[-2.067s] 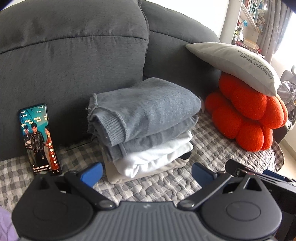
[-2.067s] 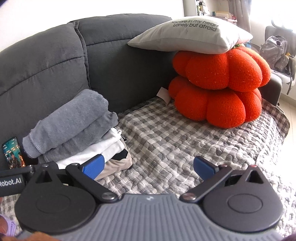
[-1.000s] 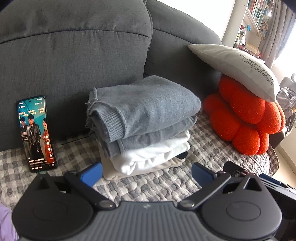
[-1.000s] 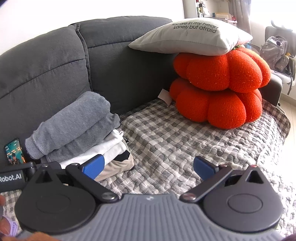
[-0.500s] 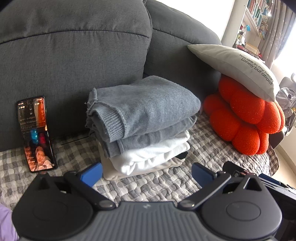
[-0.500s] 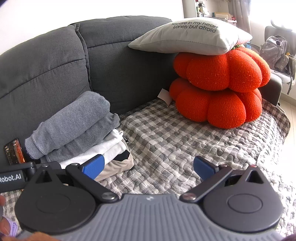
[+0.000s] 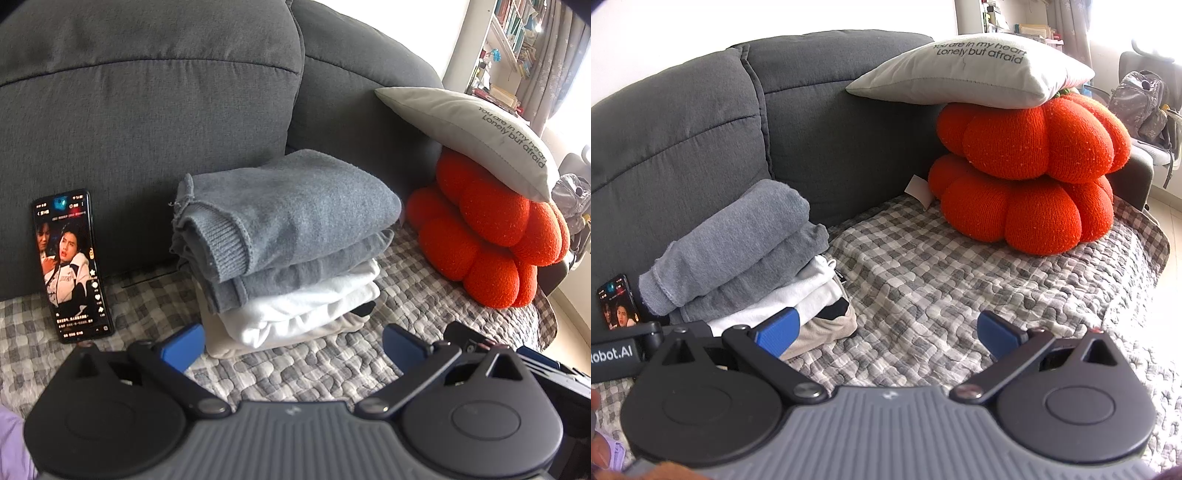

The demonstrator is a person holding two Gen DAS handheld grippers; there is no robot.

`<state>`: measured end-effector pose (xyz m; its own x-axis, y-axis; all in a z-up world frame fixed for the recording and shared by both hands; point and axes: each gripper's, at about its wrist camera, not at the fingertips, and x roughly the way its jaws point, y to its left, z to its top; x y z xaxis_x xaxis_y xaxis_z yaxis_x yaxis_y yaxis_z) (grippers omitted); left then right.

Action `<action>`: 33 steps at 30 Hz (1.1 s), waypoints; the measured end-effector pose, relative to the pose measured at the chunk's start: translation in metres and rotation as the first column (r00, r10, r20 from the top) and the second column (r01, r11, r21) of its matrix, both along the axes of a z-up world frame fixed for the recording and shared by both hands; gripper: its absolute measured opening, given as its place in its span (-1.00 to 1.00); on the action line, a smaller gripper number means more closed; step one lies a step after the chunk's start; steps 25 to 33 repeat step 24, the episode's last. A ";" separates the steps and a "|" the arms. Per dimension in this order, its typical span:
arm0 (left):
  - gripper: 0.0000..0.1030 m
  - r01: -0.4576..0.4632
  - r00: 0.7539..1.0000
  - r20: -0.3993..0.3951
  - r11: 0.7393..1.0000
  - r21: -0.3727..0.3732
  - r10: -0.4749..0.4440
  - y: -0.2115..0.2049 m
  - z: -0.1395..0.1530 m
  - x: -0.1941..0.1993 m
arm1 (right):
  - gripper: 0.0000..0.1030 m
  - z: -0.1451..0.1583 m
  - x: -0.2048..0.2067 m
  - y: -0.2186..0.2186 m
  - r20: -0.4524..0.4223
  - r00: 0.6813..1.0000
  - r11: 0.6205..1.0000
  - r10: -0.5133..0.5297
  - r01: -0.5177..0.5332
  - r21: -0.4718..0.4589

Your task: Fold clothes

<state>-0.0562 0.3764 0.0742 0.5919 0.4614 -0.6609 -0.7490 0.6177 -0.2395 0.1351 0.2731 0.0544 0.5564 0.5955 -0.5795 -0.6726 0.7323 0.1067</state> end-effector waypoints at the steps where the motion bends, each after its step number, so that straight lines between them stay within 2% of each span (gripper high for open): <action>1: 0.99 -0.003 1.000 0.001 1.000 -0.010 0.003 0.001 0.002 -0.001 | 1.00 0.002 -0.001 0.001 -0.002 1.000 1.000 -0.003 0.003 -0.008; 5: 0.99 0.000 1.000 0.031 1.000 -0.020 0.001 -0.007 0.016 -0.012 | 1.00 0.018 -0.010 -0.008 0.009 1.000 1.000 0.008 -0.008 0.003; 12: 0.99 0.010 1.000 0.004 0.998 -0.055 -0.010 -0.030 0.026 -0.031 | 1.00 0.040 -0.037 -0.053 0.007 1.000 1.000 -0.007 0.007 -0.023; 24: 0.99 0.109 0.994 0.016 0.994 0.004 -0.109 -0.102 0.057 -0.064 | 1.00 0.074 -0.092 -0.130 0.045 0.998 0.999 -0.043 0.044 -0.021; 33: 0.99 0.109 0.994 0.016 0.994 0.004 -0.109 -0.102 0.057 -0.064 | 1.00 0.074 -0.092 -0.130 0.045 0.998 0.999 -0.043 0.044 -0.021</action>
